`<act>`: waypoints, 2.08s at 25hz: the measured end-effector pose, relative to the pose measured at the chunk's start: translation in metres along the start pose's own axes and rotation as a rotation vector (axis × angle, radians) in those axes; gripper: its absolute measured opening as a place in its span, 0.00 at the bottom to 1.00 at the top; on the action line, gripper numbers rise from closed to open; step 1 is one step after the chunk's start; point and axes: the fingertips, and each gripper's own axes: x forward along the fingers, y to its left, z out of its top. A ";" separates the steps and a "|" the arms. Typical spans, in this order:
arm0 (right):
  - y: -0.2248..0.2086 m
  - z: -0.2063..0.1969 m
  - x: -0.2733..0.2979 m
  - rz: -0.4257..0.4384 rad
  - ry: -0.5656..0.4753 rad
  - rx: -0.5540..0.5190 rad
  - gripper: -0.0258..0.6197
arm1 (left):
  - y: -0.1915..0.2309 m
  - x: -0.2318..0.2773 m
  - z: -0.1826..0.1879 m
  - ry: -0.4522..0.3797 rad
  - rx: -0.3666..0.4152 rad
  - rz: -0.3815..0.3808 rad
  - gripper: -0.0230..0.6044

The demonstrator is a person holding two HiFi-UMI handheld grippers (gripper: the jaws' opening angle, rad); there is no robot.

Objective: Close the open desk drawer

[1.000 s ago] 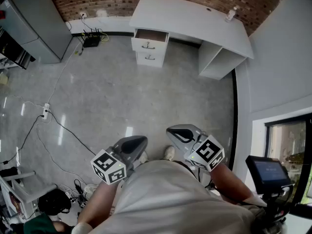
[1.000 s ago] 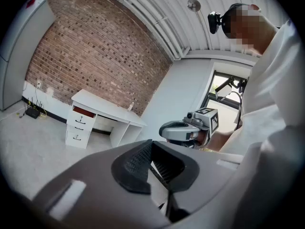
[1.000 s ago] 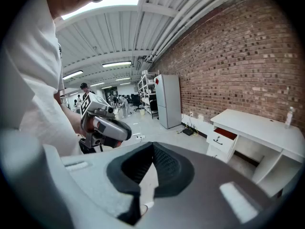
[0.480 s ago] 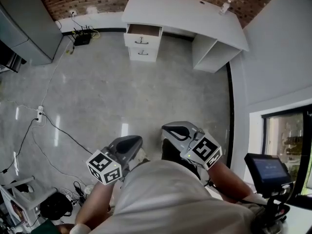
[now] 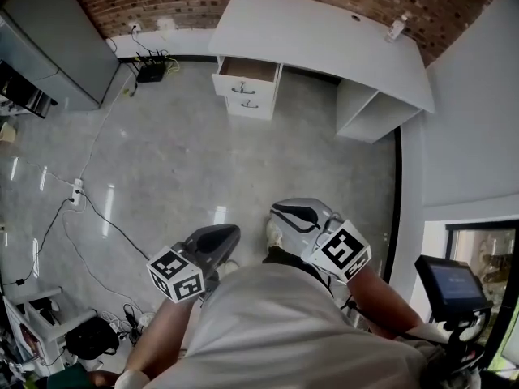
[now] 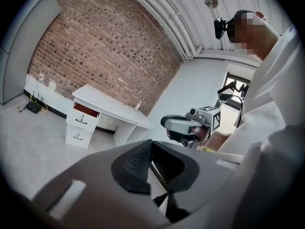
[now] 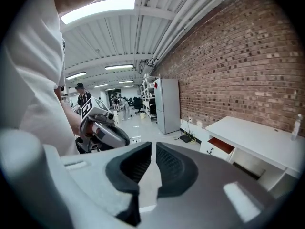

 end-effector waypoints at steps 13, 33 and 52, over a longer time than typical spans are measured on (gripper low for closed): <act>-0.156 0.021 0.024 0.120 0.007 -0.031 0.08 | 0.073 0.128 0.076 -0.075 -0.086 0.089 0.07; -0.307 0.052 0.215 0.156 0.176 -0.075 0.08 | 0.350 0.228 0.108 -0.104 -0.454 0.028 0.08; -0.512 -0.020 0.386 0.391 0.375 -0.091 0.08 | 0.649 0.396 0.021 -0.276 -0.919 0.212 0.10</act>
